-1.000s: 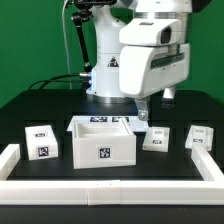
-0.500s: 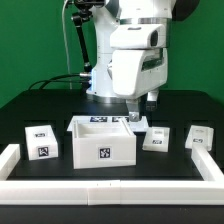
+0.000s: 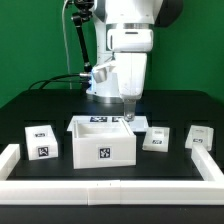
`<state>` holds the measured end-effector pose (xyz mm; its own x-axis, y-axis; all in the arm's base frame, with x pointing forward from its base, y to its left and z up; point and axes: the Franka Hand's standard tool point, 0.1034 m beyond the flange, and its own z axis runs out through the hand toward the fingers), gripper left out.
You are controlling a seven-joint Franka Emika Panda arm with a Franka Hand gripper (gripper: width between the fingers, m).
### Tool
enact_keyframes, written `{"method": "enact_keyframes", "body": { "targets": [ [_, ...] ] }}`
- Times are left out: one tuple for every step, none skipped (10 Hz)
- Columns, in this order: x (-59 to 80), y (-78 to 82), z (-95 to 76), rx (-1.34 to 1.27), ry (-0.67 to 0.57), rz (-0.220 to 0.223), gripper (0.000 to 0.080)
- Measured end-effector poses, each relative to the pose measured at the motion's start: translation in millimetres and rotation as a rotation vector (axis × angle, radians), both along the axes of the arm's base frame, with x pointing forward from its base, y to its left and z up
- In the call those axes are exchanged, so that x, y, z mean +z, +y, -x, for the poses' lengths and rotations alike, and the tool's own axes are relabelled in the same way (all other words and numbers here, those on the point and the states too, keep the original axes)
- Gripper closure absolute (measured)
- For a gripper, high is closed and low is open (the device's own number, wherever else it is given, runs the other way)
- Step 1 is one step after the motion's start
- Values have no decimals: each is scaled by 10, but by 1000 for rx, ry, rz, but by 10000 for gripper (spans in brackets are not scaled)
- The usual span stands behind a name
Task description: Assemble cabinet
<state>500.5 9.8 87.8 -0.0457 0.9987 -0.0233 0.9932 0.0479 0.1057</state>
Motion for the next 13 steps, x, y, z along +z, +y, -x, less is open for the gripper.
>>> {"method": "enact_keyframes", "body": {
  "targets": [
    [-2, -2, -3, -16, 1, -2, 1],
    [-3, 0, -5, -16, 1, -2, 1],
    [-9, -3, 0, -16, 3, -2, 1],
    [-22, -21, 5, 3, -6, -2, 1],
    [-76, -76, 82, 28, -23, -5, 1],
    [-116, -127, 221, 53, -14, -2, 1],
    [-146, -205, 366, 101, -26, 1, 1],
    [-200, -279, 509, 97, -4, 1, 1],
    [-249, -322, 611, 90, 13, -1, 1],
    [-279, -323, 666, 57, 31, -4, 1],
    [-277, -326, 660, 57, 31, -3, 1],
    [-279, -328, 662, 57, 31, -3, 1],
    [-287, -320, 677, 52, 31, -5, 1]
  ]
}}
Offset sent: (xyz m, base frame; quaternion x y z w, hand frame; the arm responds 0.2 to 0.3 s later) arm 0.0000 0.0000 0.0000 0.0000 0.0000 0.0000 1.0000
